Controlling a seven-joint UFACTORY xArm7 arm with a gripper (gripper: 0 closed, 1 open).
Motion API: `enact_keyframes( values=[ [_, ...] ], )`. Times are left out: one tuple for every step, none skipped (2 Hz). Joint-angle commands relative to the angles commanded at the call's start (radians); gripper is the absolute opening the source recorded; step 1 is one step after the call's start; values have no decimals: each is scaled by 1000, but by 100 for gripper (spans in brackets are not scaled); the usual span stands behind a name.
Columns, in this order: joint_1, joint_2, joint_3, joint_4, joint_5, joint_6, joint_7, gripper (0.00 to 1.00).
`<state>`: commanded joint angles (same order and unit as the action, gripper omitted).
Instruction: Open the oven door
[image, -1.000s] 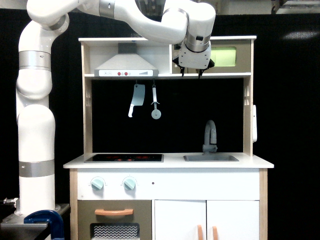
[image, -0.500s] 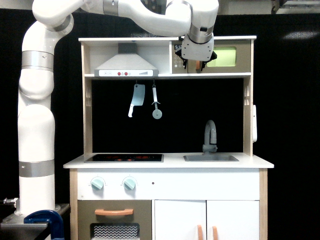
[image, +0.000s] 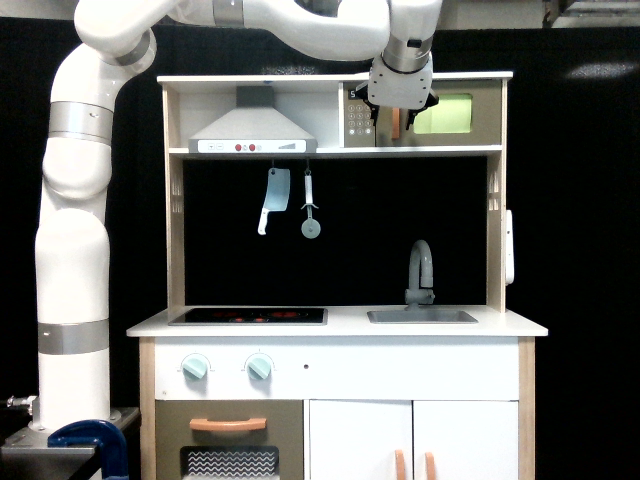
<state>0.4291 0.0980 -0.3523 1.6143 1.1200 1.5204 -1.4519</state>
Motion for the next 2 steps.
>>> enact_keyframes(
  values=[
    [-13, 20, 39, 39, 2, -15, 30, 100],
    [-12, 19, 64, 33, -1, -41, 36, 100]
  ],
)
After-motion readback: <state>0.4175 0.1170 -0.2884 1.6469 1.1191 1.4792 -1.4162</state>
